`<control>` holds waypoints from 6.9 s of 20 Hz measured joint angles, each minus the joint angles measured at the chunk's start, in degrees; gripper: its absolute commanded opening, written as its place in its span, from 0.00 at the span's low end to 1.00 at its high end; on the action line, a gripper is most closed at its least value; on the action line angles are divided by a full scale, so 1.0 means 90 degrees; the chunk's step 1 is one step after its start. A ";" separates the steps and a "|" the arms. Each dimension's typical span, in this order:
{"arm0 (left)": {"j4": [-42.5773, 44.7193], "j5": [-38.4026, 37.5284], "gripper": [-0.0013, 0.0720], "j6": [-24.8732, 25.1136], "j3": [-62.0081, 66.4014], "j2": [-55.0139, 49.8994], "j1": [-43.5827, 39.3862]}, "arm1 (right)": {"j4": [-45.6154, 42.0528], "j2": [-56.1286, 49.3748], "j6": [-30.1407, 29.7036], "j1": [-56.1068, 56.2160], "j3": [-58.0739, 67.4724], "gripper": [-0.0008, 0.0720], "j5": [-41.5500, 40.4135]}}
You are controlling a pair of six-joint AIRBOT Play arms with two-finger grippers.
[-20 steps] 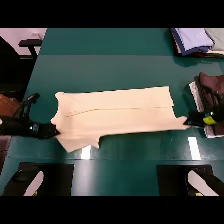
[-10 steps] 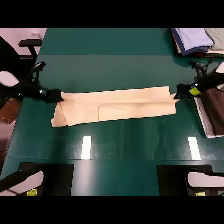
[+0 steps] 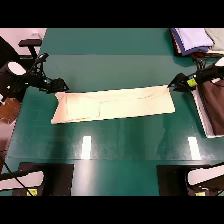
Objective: Fold the shirts.
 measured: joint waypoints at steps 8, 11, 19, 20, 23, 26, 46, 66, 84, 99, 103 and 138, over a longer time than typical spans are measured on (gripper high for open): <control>-0.0848 -0.0338 0.06 0.0180 0.0092 -0.0032 -0.0240 | 0.0546 -0.0168 -0.0406 -0.0840 -0.1122 0.74 0.0075; -0.0996 -0.0051 0.06 0.0214 0.0092 -0.0061 -0.0712 | 0.0850 -0.0367 -0.0534 -0.0651 -0.1231 0.44 0.0022; -0.1127 0.1064 0.05 -0.0221 0.0163 -0.0551 -0.2069 | 0.0869 -0.0226 -0.0855 -0.0068 -0.0811 0.03 -0.0129; -0.1158 0.1183 0.06 -0.0257 0.0243 -0.0690 -0.2237 | 0.0903 -0.0087 -0.0867 -0.0022 -0.0622 0.03 -0.0032; -0.1270 0.1358 0.06 -0.0304 0.0668 -0.1253 -0.2705 | 0.1248 0.0413 -0.0848 0.0192 0.0073 0.03 0.0226; -0.1345 0.1411 0.06 -0.0401 0.1273 -0.1933 -0.3147 | 0.1600 0.0823 -0.0695 0.0566 0.0782 0.03 0.0396; -0.0444 0.0396 0.06 -0.0814 0.2533 -0.1528 -0.2378 | 0.2045 0.0988 -0.0449 0.3815 0.2397 0.04 -0.0306; 0.0680 -0.0593 0.06 -0.0784 0.2552 0.1132 -0.0056 | 0.0886 -0.0199 -0.0194 0.3497 0.0661 0.83 -0.0974; 0.0670 -0.0265 0.06 -0.0512 0.2552 0.1134 -0.0906 | 0.2514 -0.2093 -0.0267 0.4136 0.1294 0.03 -0.1348; 0.0653 0.0017 0.06 -0.0474 0.2552 0.1134 -0.2288 | 0.0253 0.0158 0.0634 -0.0034 0.2115 0.03 -0.1120; 0.0629 0.0236 0.06 -0.0476 0.2552 0.1134 -0.2526 | 0.0024 0.0529 0.0724 -0.1467 0.2120 0.03 -0.1071; 0.0534 -0.0236 0.06 -0.0432 0.2552 0.1134 -0.2633 | -0.1938 0.4180 0.0894 -0.4265 -0.1717 1.00 0.0172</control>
